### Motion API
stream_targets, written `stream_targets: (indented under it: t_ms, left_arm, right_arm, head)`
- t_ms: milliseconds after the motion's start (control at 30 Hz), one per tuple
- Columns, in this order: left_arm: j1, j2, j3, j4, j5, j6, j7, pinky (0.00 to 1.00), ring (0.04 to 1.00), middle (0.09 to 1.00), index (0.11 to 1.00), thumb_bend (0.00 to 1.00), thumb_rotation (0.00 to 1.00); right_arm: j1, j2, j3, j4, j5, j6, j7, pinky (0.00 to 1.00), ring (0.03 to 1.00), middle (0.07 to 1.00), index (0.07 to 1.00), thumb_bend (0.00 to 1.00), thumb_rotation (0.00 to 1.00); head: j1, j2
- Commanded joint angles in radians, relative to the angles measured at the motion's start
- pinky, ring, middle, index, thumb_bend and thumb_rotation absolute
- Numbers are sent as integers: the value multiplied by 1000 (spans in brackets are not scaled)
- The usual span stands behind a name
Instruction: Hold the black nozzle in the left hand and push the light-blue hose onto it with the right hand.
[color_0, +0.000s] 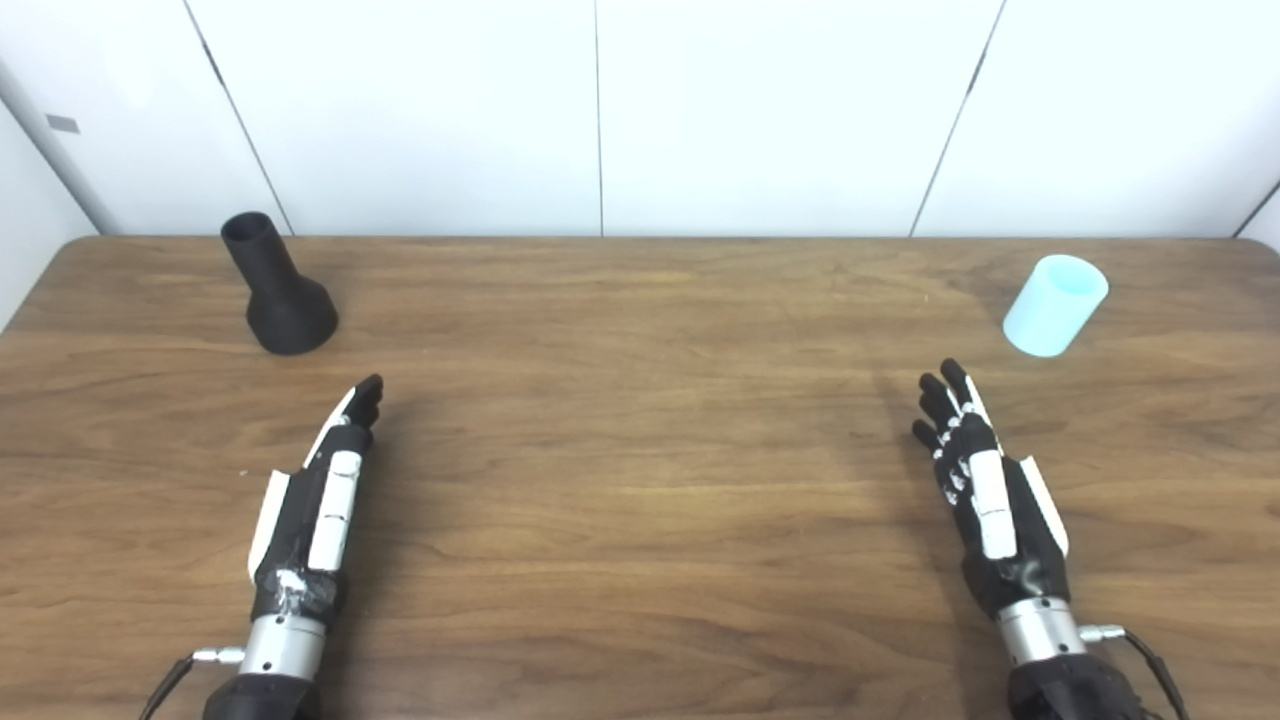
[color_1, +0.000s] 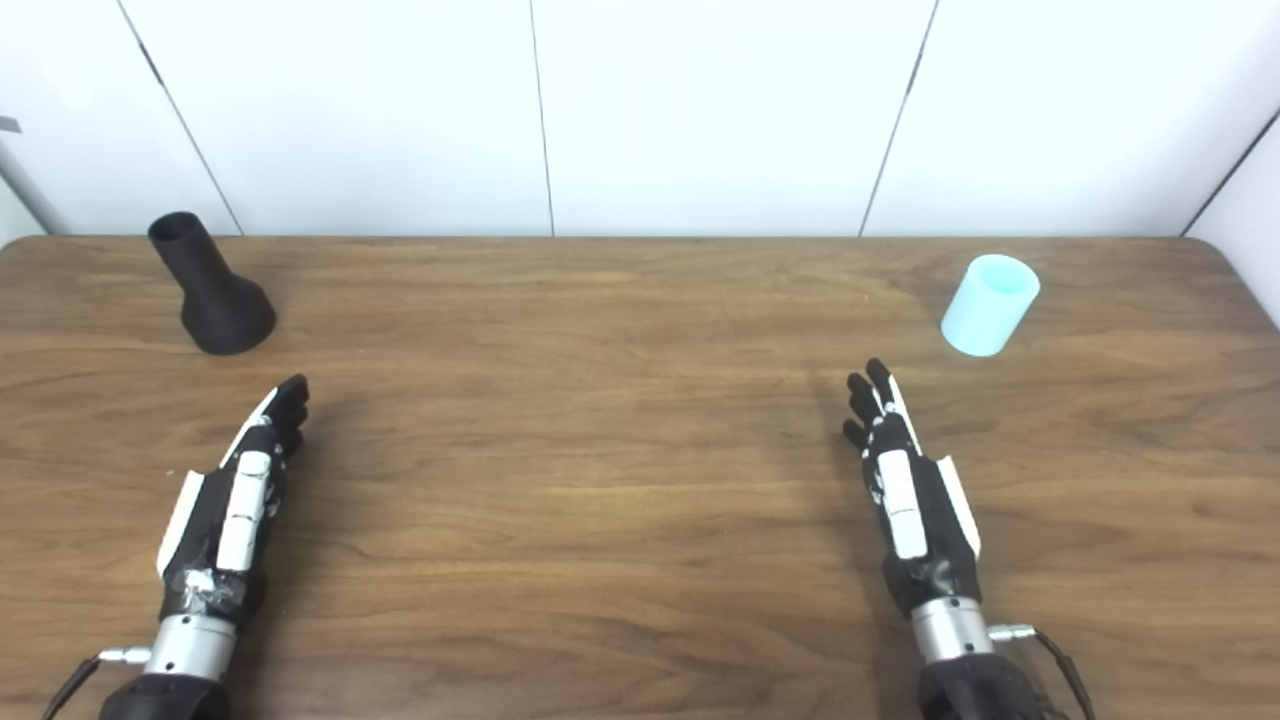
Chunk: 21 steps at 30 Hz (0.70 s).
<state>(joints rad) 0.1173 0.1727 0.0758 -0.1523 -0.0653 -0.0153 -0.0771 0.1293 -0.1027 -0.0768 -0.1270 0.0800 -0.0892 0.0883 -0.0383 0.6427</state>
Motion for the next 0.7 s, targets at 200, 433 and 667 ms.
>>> stream_targets:
  t_ms: [200,433,667]
  left_arm:
    - [9,-15,-20,26,29,30,6,995,979,961,930,447,919]
    - [15,-51,-52,30,93,51,40,969,957,944,925,425,942]
    - [19,-87,-67,58,87,60,49,1000,999,968,948,462,843]
  right_arm:
    - [35,1,5,63,16,-42,12,969,983,967,998,629,1000]
    - [24,-38,-11,141,55,-124,50,998,1000,990,1000,618,1000]
    - [10,-55,-25,191,94,-141,68,1000,1000,1000,1000,614,1000]
  head:
    - [98,-44]
    - [227,-123]
    - [290,-173]
